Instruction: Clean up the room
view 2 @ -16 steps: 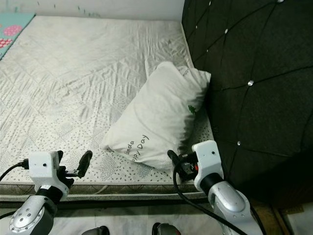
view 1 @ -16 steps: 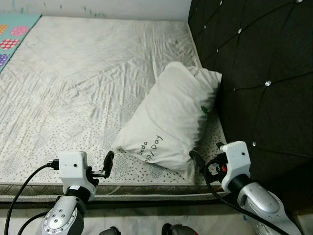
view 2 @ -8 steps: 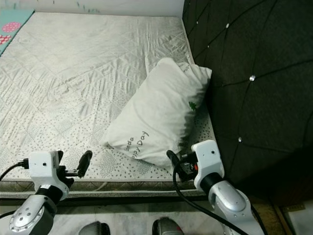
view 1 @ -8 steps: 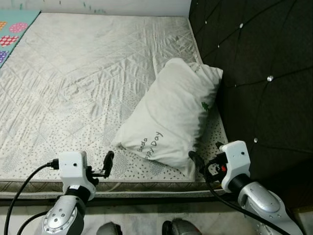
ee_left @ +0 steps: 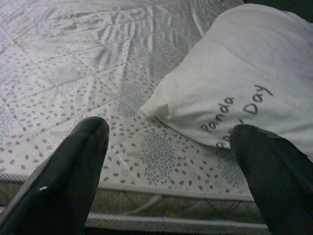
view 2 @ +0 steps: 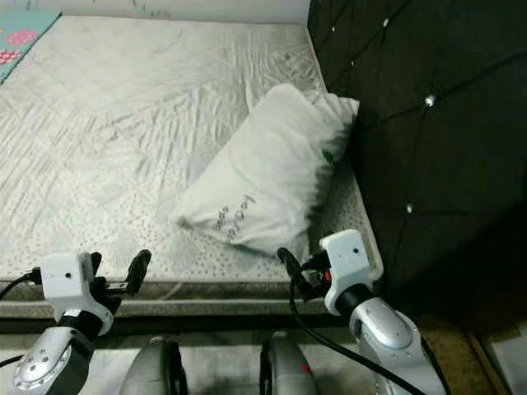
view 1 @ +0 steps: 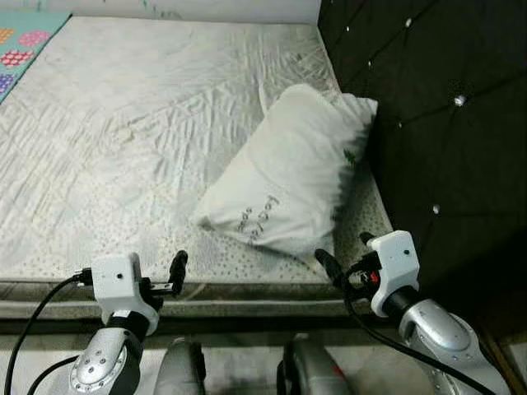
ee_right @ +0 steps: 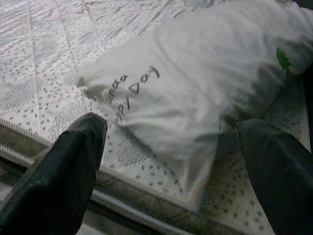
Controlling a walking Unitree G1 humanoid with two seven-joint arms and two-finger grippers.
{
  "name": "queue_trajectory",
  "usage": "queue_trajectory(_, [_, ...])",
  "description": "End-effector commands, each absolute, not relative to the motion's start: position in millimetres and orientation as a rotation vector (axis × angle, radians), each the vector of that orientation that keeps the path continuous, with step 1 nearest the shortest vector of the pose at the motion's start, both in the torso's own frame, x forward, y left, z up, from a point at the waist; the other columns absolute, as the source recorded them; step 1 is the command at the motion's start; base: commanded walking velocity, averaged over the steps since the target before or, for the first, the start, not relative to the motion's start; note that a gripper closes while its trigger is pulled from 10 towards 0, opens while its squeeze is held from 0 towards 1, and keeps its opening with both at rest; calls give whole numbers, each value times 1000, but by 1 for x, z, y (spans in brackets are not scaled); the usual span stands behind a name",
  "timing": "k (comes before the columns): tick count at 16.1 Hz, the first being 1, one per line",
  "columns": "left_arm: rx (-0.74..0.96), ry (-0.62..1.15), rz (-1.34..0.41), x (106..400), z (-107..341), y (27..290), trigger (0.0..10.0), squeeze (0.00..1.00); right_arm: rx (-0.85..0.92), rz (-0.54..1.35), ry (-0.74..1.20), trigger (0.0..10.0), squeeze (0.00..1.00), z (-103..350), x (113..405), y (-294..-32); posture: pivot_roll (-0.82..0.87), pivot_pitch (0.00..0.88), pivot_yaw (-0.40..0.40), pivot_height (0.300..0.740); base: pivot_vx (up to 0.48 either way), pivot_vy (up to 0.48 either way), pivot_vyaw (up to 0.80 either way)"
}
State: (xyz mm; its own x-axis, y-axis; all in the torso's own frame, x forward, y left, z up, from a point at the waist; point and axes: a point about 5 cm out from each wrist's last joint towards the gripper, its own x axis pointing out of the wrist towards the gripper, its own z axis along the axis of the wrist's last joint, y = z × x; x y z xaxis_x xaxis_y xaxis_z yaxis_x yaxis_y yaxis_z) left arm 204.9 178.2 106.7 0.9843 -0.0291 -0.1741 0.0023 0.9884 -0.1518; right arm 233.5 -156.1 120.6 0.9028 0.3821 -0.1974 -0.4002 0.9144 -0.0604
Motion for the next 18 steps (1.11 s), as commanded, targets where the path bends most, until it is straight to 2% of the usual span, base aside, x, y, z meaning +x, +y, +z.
queue_trajectory(1, [-161, 164, -20, 204, 109, 178, 10000, 0, -108, 408, 184, 10000, 0, 120, 233, -157, -98, 190, -47, 640, 240, 0, 0])
queue_trajectory(15, [-171, 159, -28, 206, 109, 178, 10000, 0, -109, 417, 177, 10000, 0, 119, 236, -155, -98, 191, -48, 640, 308, 0, 0])
queue_trajectory(18, [-163, 179, -13, 207, 106, 180, 10000, 0, -106, 414, 178, 10000, 0, 118, 237, -155, -95, 189, -48, 640, 0, 0, 0])
